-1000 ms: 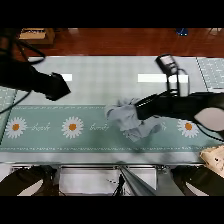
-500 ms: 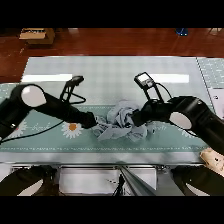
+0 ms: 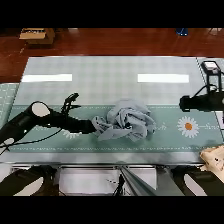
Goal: Fold the shirts.
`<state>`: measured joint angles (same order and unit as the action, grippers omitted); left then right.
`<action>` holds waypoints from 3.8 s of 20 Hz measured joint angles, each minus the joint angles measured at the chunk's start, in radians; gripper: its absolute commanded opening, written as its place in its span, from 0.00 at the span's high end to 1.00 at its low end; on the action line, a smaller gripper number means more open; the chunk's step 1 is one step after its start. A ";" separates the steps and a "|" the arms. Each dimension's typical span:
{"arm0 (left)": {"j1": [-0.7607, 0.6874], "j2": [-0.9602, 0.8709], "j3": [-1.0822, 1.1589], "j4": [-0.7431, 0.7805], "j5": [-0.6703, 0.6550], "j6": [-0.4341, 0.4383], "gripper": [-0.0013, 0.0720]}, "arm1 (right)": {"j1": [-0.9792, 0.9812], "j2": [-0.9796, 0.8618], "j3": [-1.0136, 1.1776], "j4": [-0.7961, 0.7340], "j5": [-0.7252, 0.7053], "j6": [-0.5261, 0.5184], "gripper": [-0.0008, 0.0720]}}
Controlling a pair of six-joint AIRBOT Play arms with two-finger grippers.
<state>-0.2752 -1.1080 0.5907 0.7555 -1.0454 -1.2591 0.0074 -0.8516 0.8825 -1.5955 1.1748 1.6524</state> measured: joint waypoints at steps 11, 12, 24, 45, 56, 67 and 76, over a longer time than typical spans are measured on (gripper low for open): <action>0.029 -0.285 -0.016 -0.295 0.029 0.145 0.96 | -0.299 -0.036 -0.053 0.370 -0.006 -0.201 0.23; 0.029 -0.292 -0.016 -0.300 0.024 0.151 0.96 | -0.303 -0.053 -0.061 0.399 -0.006 -0.219 0.23; 0.031 -0.251 -0.014 -0.330 -0.037 0.172 0.96 | -0.289 -0.344 -0.313 0.824 -0.030 -0.588 0.23; 0.364 0.117 0.661 -0.401 -0.212 0.112 0.96 | -0.356 0.047 0.136 0.862 -0.020 -0.561 0.95; 0.514 0.399 0.926 -0.397 -0.231 0.029 0.96 | -0.391 0.120 0.717 0.809 -0.079 -0.358 0.95; 0.518 0.505 0.822 -0.218 -0.456 -0.145 0.96 | -0.389 -0.008 0.993 0.616 0.102 -0.219 0.95; 0.386 0.508 0.161 -0.183 -0.284 -0.048 0.96 | -0.091 -0.544 1.004 0.506 0.282 -0.219 0.94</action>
<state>0.1108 -0.6003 0.7521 0.5724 -1.3293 -1.3075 -0.0837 -1.3960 1.8870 -1.0897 1.4567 1.4334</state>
